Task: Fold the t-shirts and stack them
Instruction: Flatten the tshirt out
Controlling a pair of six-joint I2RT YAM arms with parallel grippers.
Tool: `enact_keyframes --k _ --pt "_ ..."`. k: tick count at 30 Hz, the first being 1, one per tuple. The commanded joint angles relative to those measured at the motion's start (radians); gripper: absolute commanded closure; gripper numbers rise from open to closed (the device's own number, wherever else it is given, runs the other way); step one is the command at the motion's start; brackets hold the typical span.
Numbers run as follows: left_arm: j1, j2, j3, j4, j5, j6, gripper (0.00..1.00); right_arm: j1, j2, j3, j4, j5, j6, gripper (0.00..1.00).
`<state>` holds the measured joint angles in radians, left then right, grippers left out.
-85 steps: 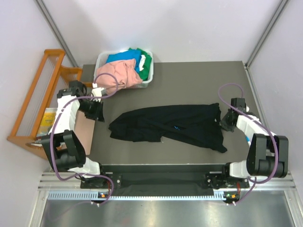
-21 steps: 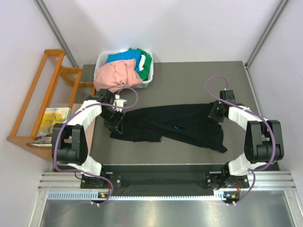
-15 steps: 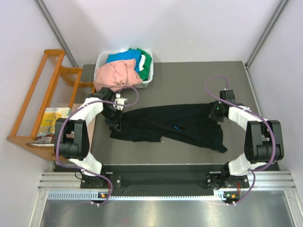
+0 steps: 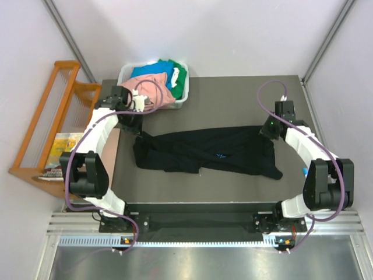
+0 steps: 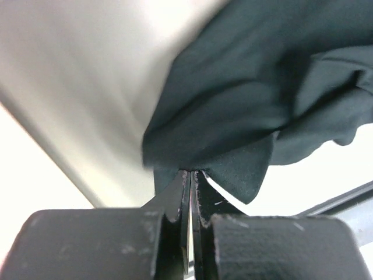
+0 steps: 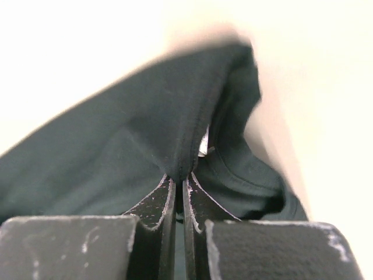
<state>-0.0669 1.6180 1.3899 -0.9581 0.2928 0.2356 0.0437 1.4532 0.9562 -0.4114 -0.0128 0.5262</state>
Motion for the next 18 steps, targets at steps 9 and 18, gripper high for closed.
enact_keyframes --k 9,18 --pt "0.119 -0.124 0.141 -0.08 -0.032 0.047 1.0 0.004 -0.183 0.214 -0.018 0.1 0.012 1.0" --pt "0.136 -0.171 0.273 -0.123 -0.023 0.041 1.0 0.004 -0.404 0.116 -0.075 0.057 0.029 1.0"
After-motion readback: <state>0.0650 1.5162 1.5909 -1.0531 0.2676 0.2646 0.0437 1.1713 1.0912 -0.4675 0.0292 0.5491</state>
